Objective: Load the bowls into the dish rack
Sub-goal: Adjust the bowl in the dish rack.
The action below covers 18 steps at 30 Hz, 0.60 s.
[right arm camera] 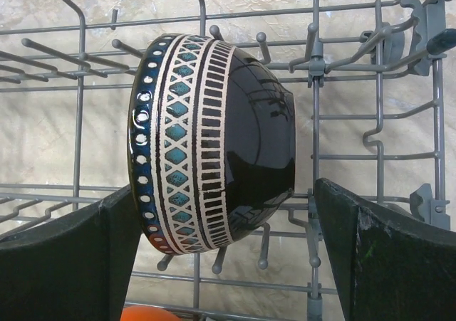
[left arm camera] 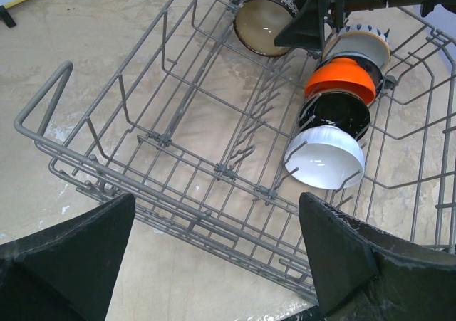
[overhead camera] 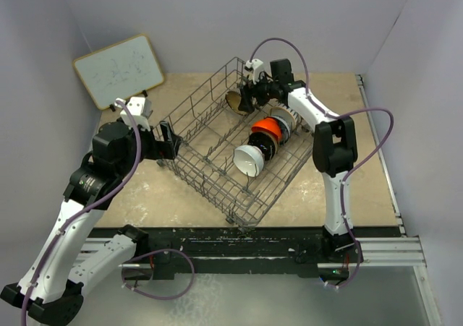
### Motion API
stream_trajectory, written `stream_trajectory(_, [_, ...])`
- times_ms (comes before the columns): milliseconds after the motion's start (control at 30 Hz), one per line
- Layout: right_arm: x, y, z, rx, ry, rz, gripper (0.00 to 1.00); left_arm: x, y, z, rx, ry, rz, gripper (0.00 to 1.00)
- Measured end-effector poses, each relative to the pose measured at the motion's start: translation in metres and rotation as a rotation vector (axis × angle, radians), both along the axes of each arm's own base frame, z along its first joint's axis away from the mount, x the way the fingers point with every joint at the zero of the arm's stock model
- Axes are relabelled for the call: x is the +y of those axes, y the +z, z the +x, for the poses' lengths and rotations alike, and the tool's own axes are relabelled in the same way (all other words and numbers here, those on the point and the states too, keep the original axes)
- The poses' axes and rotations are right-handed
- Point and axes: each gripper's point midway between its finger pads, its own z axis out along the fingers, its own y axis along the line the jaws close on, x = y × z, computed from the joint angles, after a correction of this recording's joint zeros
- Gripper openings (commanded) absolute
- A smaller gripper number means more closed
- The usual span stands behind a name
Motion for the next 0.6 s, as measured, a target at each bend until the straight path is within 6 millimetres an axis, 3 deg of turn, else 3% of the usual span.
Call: stream_trajectory(600, [0.010, 0.007, 0.015, -0.046, 0.003, 0.054, 0.93, 0.000, 0.001, -0.001, -0.004, 0.000, -0.002, 0.99])
